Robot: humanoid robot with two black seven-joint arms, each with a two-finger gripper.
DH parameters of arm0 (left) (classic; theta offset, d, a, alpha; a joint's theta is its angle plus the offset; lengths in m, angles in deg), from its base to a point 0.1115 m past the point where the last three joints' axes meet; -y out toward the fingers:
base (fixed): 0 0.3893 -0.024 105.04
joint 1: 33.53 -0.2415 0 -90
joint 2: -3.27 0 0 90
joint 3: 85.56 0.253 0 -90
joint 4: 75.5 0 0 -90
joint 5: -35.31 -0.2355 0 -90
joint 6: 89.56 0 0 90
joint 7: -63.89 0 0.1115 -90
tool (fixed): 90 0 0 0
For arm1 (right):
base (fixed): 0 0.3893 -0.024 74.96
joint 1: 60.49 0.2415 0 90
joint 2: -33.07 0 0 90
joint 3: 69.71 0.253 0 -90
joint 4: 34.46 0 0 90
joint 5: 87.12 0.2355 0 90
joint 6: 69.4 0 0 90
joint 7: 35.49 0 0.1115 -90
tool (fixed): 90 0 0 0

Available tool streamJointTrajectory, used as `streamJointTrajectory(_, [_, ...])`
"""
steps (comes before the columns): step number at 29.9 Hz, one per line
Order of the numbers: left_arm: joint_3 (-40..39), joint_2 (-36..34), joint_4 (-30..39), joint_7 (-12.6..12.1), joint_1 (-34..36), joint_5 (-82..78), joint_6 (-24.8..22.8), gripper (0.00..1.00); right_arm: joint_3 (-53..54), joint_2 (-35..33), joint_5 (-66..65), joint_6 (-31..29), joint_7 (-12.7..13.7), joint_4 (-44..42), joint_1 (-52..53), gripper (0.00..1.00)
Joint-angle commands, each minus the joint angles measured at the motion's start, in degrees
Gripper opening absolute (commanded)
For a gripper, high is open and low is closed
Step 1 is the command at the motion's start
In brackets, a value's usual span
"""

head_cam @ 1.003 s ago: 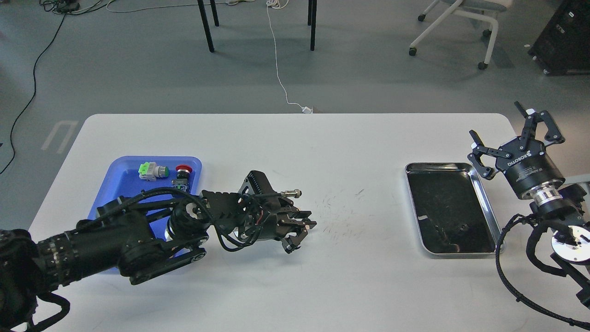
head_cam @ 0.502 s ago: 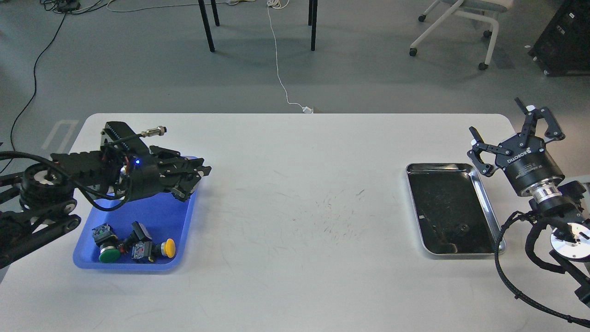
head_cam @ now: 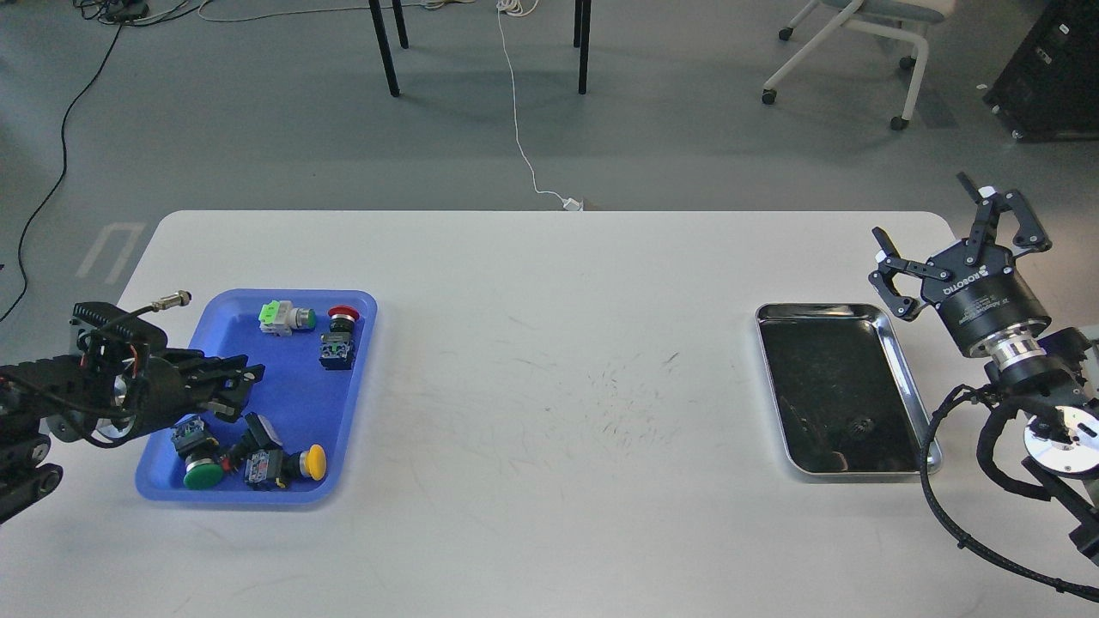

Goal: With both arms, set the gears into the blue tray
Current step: 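Carry the gear with the left gripper into the blue tray and release it, then withdraw the left gripper and move the right gripper to the metal tray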

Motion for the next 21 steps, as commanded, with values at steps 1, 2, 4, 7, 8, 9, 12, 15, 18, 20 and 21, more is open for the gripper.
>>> streamJointTrajectory(1, [-0.2, 0.2, -0.1, 0.0, 0.1, 1.1, 0.0, 0.49, 0.1, -0.2, 0.0, 0.2, 0.0, 0.8, 0.0, 0.97])
streamJointTrajectory(2, [-0.2, 0.2, -0.1, 0.0, 0.1, 1.8, 0.0, 0.56, 0.1, -0.3, -0.1, 0.3, 0.0, 1.1, 0.0, 0.97])
streamJointTrajectory(4, [-0.4, 0.2, 0.0, 0.1, 0.4, 4.4, 0.0, 0.59, 0.1, -0.4, -0.1, 0.6, 0.0, 1.8, 0.0, 0.97])
streamJointTrajectory(7, [-0.7, 0.0, 0.1, 1.5, 1.1, 8.2, -0.1, 0.6, 0.1, -1.5, -0.1, 0.7, 0.0, 1.9, 0.0, 0.97])
streamJointTrajectory(8, [-0.8, 0.0, 0.1, 2.2, 1.4, 9.4, -0.1, 0.6, 0.1, -2.1, -0.1, 0.8, 0.0, 1.9, 0.0, 0.97])
streamJointTrajectory(9, [-1.0, 0.0, 0.1, 2.7, 2.0, 10.5, -0.1, 0.6, 0.1, -2.7, -0.1, 0.8, 0.0, 2.0, 0.0, 0.97])
streamJointTrajectory(12, [-1.5, -0.1, 0.8, 3.1, 4.7, 16.0, -0.1, 0.62, 0.1, -4.5, -0.1, 0.7, 0.0, 2.3, 0.1, 0.97])
streamJointTrajectory(15, [-3.6, 0.5, 0.8, 3.0, 7.4, 27.6, -0.3, 0.76, 0.0, -6.8, -0.3, 0.8, 0.0, 2.2, 1.1, 0.97])
streamJointTrajectory(18, [-5.6, 3.6, 0.7, 2.5, 9.4, 41.1, -0.5, 0.85, -0.3, -8.9, -0.9, 0.8, 0.0, 1.9, 1.6, 0.97])
streamJointTrajectory(20, [-5.8, 5.3, 0.6, 2.4, 11.8, 49.1, -0.5, 0.88, -0.5, -10.5, -1.6, 0.8, 0.0, 2.0, 1.6, 0.97])
streamJointTrajectory(21, [-5.9, 5.9, 0.6, 2.4, 12.8, 52.9, -0.6, 0.89, -0.5, -11.6, -2.8, 0.8, 0.0, 2.0, 1.7, 0.97])
